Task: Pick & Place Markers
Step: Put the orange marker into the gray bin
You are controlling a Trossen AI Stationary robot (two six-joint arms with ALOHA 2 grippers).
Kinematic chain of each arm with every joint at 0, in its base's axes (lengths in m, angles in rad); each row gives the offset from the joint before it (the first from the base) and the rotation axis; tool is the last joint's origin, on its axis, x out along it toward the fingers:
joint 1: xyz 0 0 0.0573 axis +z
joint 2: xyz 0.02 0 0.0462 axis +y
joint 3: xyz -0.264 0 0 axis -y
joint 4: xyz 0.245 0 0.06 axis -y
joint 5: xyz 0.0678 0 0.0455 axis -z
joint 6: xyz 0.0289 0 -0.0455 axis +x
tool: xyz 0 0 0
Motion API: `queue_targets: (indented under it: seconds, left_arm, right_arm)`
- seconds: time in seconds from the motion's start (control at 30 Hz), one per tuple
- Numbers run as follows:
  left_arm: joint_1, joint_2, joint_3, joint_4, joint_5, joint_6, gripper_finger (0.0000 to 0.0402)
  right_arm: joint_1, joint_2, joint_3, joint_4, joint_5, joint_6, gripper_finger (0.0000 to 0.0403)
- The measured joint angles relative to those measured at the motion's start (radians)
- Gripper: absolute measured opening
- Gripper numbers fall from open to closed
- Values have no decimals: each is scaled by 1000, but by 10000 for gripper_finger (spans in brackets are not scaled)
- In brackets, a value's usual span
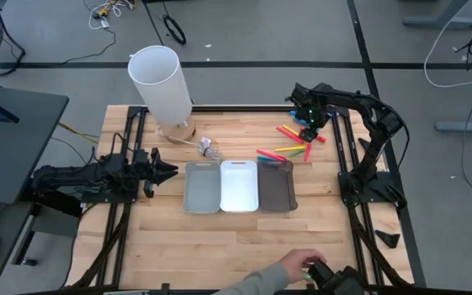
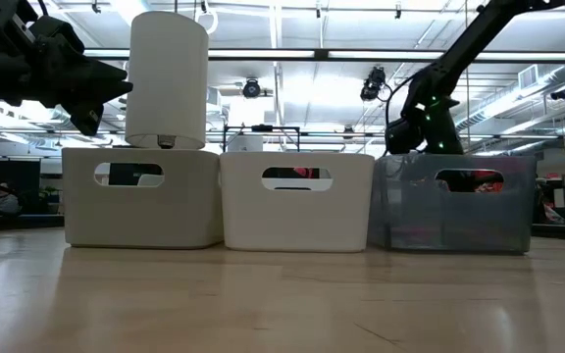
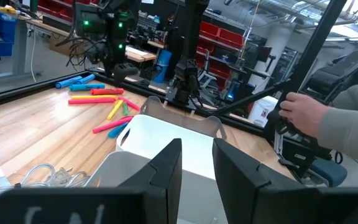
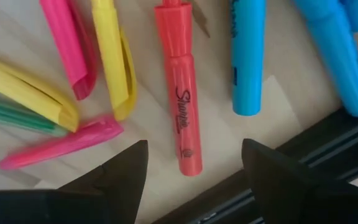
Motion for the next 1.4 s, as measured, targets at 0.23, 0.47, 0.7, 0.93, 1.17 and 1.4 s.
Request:
queue_targets:
  seconds: [0.23,0.47,0.7,0.93,1.17,1.4]
  left_arm:
    - [0,0,0,0,0,0,96]
    - [0,0,0,0,0,0,96]
    - [0,0,0,0,0,0,96]
    - [0,0,0,0,0,0,96]
    - [0,0,0,0,0,0,96]
    - [0,0,0,0,0,0,96]
  right_arm:
    - [-3,1,-13,23,6,-15,255]
    - [-3,1,-13,24,0,-19,239]
    - [13,42,-2,10,-9,-42,238]
    - [14,126,81,-22,-11,-83,238]
    - [13,192,135,-59,-12,-93,238]
    - [10,216,135,-60,-20,-94,224]
